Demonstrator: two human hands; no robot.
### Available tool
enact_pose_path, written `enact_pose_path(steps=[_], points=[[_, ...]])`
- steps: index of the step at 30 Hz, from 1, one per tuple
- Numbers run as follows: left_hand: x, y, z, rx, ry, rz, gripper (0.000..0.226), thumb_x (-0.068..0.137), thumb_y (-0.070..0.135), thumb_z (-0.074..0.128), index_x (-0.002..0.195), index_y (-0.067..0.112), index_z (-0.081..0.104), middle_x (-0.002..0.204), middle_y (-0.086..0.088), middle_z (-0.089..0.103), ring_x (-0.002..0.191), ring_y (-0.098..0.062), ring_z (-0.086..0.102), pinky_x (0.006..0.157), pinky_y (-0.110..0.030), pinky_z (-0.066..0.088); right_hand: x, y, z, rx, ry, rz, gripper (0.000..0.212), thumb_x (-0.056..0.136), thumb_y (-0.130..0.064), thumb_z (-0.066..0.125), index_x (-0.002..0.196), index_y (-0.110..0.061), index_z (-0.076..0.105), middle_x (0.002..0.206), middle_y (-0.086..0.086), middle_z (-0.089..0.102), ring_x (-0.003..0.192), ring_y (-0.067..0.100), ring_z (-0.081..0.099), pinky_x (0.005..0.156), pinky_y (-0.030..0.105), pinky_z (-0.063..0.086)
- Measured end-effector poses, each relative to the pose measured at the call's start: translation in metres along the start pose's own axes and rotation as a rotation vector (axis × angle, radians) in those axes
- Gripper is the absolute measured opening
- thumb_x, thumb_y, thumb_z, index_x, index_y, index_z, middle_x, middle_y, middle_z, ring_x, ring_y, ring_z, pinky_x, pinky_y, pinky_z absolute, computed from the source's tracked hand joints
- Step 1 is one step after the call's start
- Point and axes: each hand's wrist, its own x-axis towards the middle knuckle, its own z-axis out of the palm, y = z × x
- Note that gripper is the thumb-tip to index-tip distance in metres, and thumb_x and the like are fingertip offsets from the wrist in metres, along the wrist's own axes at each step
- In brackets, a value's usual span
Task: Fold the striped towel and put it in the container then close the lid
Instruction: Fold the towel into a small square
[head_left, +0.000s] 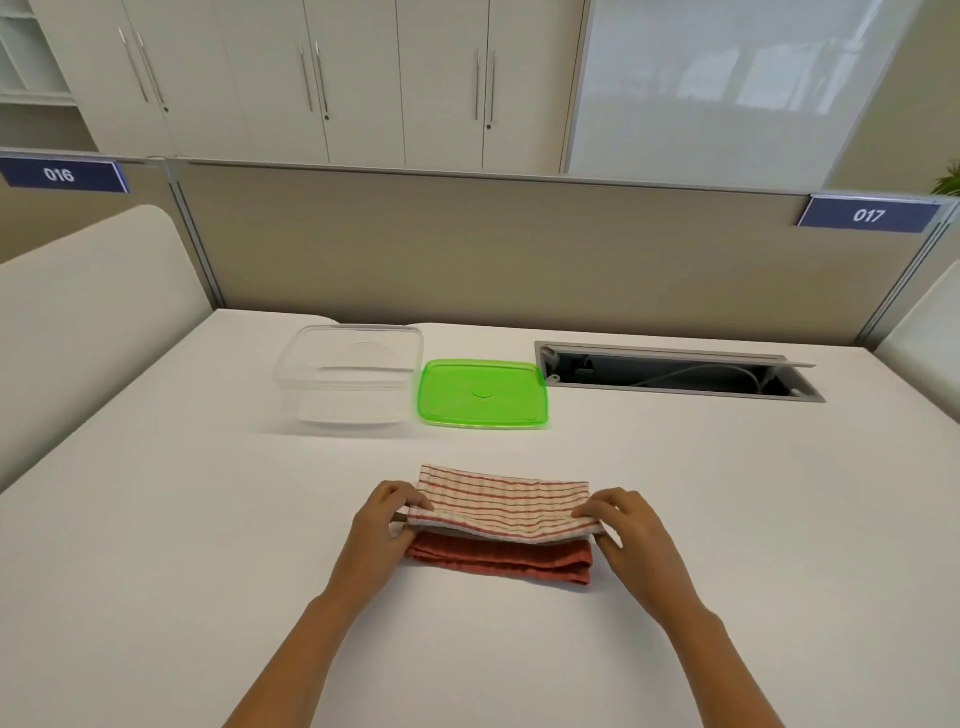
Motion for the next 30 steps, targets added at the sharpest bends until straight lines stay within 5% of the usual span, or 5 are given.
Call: enact_pose_path(steps=[5,10,13,22,30], points=[[-0.004,0.001,0.002,0.047,0.002,0.020,0.045,0.071,-0.014,0.057,0.088,0.028,0.058,0.101,0.014,0.051,0.101,0.005,0.053,0.082,-0.001,0.044,-0.010,-0.011,-0.001,-0.060,0.026,-0.026,0.041,0.062,0.007,0.077,0.097,-0.014,0.071,0.100,0.004,0.069,0.092,0.024,0.066,0.079,0.032,0.055],[-0.011,0.000,0.007,0.126,0.006,0.005,0.030,0.073,-0.001,0.063,0.092,0.020,0.054,0.103,0.013,0.047,0.097,-0.004,0.055,0.083,-0.016,0.048,-0.010,-0.023,0.001,-0.005,0.068,0.001,0.036,0.069,0.008,0.069,0.099,-0.013,0.069,0.102,0.001,0.066,0.099,0.021,0.061,0.084,0.029,0.053],[-0.013,0.001,0.009,0.174,0.016,-0.017,0.031,0.071,0.000,0.063,0.091,0.021,0.052,0.105,0.008,0.047,0.092,-0.010,0.056,0.076,-0.007,0.042,-0.011,-0.031,0.002,0.010,0.060,0.006,0.035,0.071,0.004,0.069,0.099,-0.016,0.067,0.102,-0.002,0.064,0.096,0.016,0.057,0.077,0.024,0.053],[-0.009,0.002,0.009,0.233,0.024,-0.028,0.030,0.067,0.000,0.065,0.085,0.020,0.051,0.099,0.007,0.049,0.083,-0.013,0.055,0.067,-0.014,0.040,-0.027,-0.032,0.012,0.072,-0.229,0.049,0.045,0.080,-0.044,0.065,0.120,-0.026,0.056,0.122,-0.012,0.049,0.116,0.006,0.041,0.095,0.014,0.039],[-0.011,-0.002,0.011,0.205,0.074,0.028,0.029,0.065,-0.005,0.067,0.081,0.015,0.054,0.102,0.006,0.048,0.089,-0.003,0.053,0.073,-0.002,0.039,-0.014,-0.024,0.016,0.043,-0.119,0.060,0.023,0.080,-0.019,0.069,0.102,-0.015,0.063,0.110,-0.005,0.058,0.104,0.015,0.049,0.081,0.024,0.048]])
